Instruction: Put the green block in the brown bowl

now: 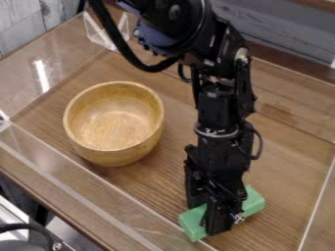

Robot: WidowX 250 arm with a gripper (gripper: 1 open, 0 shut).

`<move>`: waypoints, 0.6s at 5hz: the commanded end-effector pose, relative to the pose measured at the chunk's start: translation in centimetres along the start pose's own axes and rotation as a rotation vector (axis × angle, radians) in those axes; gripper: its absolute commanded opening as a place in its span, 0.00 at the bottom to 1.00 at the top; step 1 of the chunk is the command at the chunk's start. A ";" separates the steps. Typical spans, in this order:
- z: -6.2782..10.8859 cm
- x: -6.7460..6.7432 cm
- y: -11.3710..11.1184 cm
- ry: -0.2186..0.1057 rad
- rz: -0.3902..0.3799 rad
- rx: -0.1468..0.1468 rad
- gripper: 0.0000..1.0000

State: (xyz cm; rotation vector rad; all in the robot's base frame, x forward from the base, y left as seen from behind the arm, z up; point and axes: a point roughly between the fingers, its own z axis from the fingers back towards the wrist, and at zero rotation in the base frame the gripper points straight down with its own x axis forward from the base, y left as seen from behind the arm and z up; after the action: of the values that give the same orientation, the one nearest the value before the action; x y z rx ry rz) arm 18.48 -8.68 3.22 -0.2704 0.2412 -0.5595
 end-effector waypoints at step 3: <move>2.6 -1.2 -0.8 -0.033 0.047 -0.036 0.00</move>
State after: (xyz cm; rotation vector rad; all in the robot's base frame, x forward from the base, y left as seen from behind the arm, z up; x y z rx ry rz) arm 17.45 -8.22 5.32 -0.3051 0.2629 -0.5060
